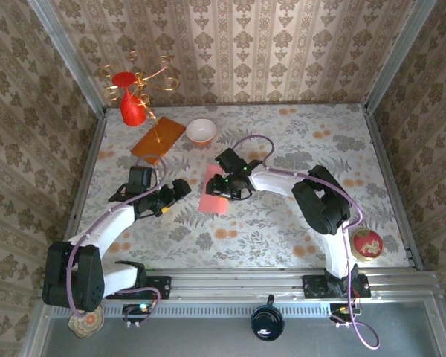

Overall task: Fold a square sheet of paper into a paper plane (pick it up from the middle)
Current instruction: Third fold the triangle at the center of the table.

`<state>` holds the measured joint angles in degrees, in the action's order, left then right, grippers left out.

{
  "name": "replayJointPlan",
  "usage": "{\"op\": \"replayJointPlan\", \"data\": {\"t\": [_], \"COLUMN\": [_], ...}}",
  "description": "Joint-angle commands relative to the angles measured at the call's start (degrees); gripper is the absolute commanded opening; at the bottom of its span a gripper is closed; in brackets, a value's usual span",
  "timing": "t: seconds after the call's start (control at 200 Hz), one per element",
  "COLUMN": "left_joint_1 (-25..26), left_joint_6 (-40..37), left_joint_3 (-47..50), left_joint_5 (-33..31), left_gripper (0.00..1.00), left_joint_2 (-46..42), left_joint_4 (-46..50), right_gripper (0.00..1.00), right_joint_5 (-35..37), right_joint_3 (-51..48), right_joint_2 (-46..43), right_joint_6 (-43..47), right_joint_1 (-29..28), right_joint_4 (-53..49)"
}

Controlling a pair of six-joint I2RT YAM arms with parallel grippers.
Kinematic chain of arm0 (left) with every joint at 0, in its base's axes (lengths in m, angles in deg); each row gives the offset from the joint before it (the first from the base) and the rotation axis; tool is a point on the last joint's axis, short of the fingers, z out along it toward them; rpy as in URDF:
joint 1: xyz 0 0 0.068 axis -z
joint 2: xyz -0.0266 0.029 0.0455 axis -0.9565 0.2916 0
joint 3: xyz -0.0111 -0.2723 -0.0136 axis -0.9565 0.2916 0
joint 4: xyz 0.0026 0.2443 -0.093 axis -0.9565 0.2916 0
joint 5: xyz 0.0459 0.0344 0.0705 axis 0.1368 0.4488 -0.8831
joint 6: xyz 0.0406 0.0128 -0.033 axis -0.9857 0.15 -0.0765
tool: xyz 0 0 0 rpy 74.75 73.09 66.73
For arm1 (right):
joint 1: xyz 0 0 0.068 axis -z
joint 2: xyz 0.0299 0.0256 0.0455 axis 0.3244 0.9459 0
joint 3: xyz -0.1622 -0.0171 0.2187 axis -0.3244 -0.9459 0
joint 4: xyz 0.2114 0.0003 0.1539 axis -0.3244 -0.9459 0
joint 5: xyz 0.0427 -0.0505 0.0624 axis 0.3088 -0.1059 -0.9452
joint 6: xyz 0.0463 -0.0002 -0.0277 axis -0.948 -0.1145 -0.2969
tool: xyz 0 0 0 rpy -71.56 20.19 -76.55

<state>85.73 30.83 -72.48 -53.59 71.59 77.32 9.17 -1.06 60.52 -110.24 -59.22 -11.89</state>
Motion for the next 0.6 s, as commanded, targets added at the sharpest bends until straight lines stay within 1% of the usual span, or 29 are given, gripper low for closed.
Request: {"op": "replayJointPlan", "data": {"t": [0.0, 0.13, 0.26, 0.355, 0.455, 0.515, 0.595], "left_joint_1": [0.7, 3.1, 4.5, 6.8, 9.2, 10.4, 11.9], "left_joint_6": [-1.7, -1.3, 0.5, 1.6, 2.5, 3.4, 4.3], "left_joint_3": [0.2, 0.0, -0.3, -0.6, -1.9, -2.6, -3.8], "left_joint_5": [2.0, 2.1, 2.3, 2.3, 1.5, 1.4, 0.9], "left_gripper": [1.00, 0.99, 0.98, 0.98, 0.95, 0.93, 0.92], "left_joint_2": [0.5, 1.7, 2.7, 3.4, 5.7, 7.0, 8.2], "left_joint_4": [0.2, -0.2, -0.7, -2.1, -2.3, -2.6, -3.1], "right_gripper": [0.49, 0.49, 0.49, 0.48, 0.48, 0.48, 0.49], "right_joint_5": [-0.6, -2.5, -2.7, -3.6, -4.8, -5.8, -4.3], "right_joint_3": [-0.7, -2.3, -3.2, -4.5, -6.5, -8.5, -13.2], "right_joint_2": [0.5, 0.5, 0.3, -1.1, -4.4, -7.2, -11.4], "right_joint_6": [4.4, 10.4, 16.3, 19.2, 17.9, 14.7, 9.1], "right_joint_1": [0.9, 1.9, 2.5, 2.9, 3.4, 4.0, 4.6], "right_joint_4": [-4.3, -7.0, -10.3, -10.2, -6.3, -2.3, 4.2]}}
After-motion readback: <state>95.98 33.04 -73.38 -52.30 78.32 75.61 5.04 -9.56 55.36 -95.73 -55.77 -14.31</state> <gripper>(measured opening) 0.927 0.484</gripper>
